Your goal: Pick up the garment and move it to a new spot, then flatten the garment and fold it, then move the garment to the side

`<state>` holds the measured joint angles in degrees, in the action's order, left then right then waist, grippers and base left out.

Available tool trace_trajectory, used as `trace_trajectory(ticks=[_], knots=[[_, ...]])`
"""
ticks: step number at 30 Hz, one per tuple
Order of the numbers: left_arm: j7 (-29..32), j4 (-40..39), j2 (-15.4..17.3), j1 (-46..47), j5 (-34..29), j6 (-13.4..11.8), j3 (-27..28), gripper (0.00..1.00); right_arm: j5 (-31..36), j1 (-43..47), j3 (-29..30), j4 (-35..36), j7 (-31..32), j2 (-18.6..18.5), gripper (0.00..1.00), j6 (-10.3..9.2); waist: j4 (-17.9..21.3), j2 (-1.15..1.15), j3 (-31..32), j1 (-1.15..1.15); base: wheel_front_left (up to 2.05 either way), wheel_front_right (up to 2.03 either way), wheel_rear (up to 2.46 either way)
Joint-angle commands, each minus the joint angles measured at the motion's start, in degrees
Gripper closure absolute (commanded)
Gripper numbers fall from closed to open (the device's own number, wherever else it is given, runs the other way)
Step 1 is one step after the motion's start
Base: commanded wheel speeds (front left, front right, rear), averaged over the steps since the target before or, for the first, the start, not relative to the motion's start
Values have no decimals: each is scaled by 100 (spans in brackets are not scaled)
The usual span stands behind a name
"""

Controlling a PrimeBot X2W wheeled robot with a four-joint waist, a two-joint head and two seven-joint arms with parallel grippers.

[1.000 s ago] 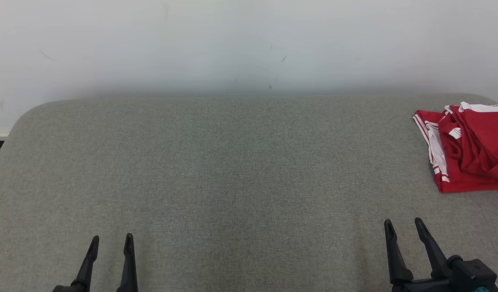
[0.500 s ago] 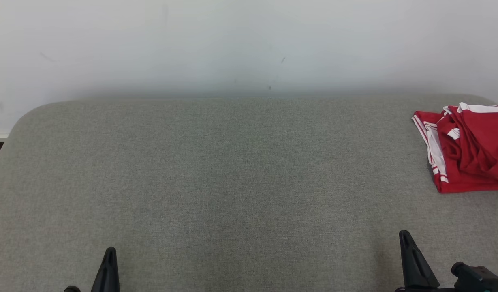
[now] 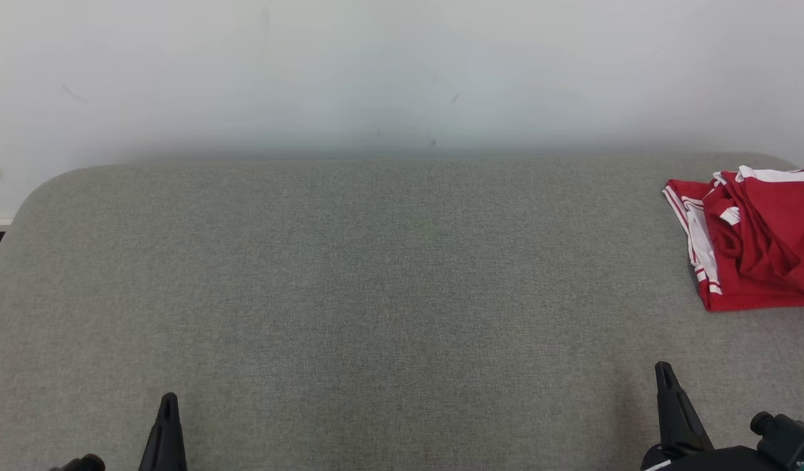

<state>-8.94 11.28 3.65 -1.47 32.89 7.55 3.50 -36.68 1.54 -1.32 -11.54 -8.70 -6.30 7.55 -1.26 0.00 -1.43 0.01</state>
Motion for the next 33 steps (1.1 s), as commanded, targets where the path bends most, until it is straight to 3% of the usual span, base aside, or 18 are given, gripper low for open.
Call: trace_trajectory(ticks=[1, 33], knots=[[62, -57, 6, 173, 301, -3, 28, 100, -283, -150, 48, 69, 52, -1, 100, -2, 2, 0, 2, 0, 0, 0, 0], [680, 76, -28, 446, 2642, -5, 151, 100, -2525, -426, 284, -54, 607, 89, 100, -5, 41, 0, 40, -1, 0, 0, 0]])
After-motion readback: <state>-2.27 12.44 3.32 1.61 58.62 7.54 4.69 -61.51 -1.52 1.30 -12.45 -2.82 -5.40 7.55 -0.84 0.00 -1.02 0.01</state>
